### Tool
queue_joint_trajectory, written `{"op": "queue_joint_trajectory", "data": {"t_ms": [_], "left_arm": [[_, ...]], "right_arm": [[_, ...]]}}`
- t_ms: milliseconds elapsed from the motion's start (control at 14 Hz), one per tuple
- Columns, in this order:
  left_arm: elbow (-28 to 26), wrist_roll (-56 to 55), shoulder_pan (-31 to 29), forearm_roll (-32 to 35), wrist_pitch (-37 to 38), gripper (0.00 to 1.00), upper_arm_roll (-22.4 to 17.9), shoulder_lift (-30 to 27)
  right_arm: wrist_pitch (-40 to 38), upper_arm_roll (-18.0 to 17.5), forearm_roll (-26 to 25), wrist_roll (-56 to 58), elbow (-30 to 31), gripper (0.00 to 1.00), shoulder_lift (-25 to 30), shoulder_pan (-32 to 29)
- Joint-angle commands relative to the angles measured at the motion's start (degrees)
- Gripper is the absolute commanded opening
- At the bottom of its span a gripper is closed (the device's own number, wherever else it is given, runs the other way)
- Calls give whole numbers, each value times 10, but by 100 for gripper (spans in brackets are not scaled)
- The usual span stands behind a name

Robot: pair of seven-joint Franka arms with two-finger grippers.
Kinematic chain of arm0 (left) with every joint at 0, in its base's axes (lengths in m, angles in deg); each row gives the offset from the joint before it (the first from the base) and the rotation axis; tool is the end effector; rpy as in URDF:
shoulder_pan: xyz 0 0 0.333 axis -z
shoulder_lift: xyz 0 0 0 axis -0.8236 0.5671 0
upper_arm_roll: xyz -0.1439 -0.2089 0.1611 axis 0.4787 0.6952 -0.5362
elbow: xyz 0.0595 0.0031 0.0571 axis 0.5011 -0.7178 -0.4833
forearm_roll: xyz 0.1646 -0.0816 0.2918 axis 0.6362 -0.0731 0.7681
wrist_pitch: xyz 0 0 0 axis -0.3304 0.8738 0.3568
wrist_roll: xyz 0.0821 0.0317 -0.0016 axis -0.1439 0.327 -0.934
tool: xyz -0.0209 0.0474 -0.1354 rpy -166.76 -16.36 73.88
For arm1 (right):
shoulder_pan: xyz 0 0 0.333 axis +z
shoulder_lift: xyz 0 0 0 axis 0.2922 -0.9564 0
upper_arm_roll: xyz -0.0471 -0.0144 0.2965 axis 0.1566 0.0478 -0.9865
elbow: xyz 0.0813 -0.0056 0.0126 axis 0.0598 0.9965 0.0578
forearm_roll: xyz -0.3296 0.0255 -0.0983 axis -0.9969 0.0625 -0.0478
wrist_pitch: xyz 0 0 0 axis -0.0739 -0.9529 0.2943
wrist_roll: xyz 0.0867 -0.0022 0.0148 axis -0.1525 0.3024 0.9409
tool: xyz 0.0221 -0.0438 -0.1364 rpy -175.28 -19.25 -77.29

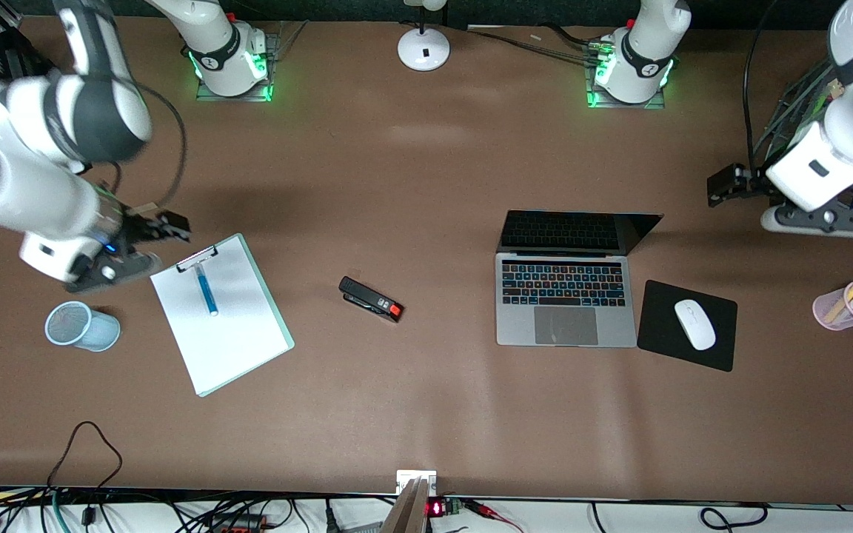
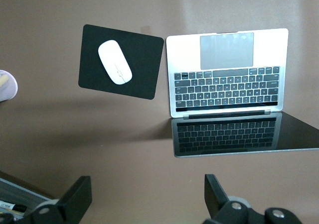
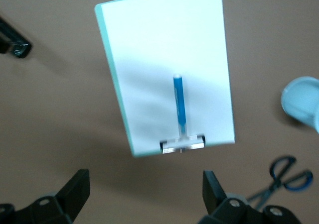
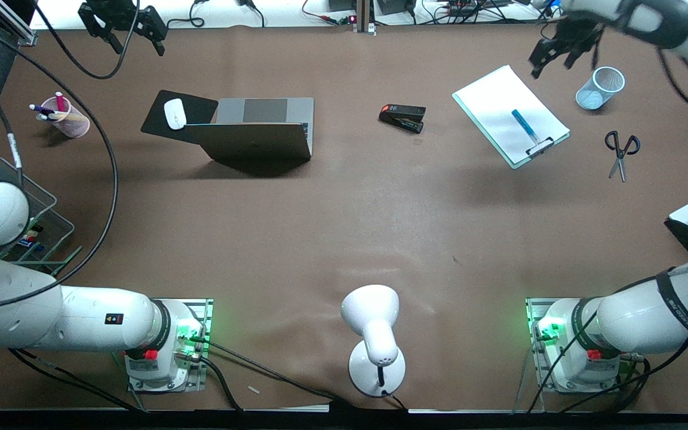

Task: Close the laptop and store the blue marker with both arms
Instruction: 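Reach the right gripper down to the blue marker on the clipboard, then grasp the blue marker with the right gripper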

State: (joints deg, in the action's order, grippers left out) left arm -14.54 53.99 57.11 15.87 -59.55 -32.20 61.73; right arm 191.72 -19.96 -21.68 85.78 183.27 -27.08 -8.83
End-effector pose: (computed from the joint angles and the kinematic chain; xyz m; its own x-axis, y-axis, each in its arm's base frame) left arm 0.5178 -0.0373 0.4983 0.9918 -0.0616 -0.1119 -0.0632 -0.9979 -0.0107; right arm 0.5677 0.0722 0.3601 0.9292 0.3413 -0.1418 0.3438 -0.9390 -0.0073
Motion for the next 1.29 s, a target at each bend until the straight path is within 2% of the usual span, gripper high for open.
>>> {"op": "queue_joint_trajectory", "data": {"t_ms": [0, 71, 214, 357, 643, 857, 1214], "left_arm": [[36, 11, 1, 2, 27, 62, 0, 23], [37, 11, 1, 0, 39, 38, 0, 23], [43, 8, 3, 1, 44, 16, 2, 26], [42, 6, 3, -2, 46, 1, 3, 26], [36, 1, 6, -12, 89, 0, 5, 23], [30, -22, 5, -58, 114, 1, 4, 21], [-34, -23, -2, -112, 101, 0, 4, -6]], "right_arm": [[56, 1, -31, 19, -12, 100, -68, 15], [82, 1, -46, 26, -12, 92, -86, 19], [113, 1, -62, 34, -12, 78, -113, 19], [130, 1, -63, 69, -12, 63, -126, 16], [167, 2, -62, 109, -12, 58, -156, -2], [186, 2, -63, 111, -12, 54, -174, -14], [209, 1, -60, 121, -13, 45, -193, -10]]}}
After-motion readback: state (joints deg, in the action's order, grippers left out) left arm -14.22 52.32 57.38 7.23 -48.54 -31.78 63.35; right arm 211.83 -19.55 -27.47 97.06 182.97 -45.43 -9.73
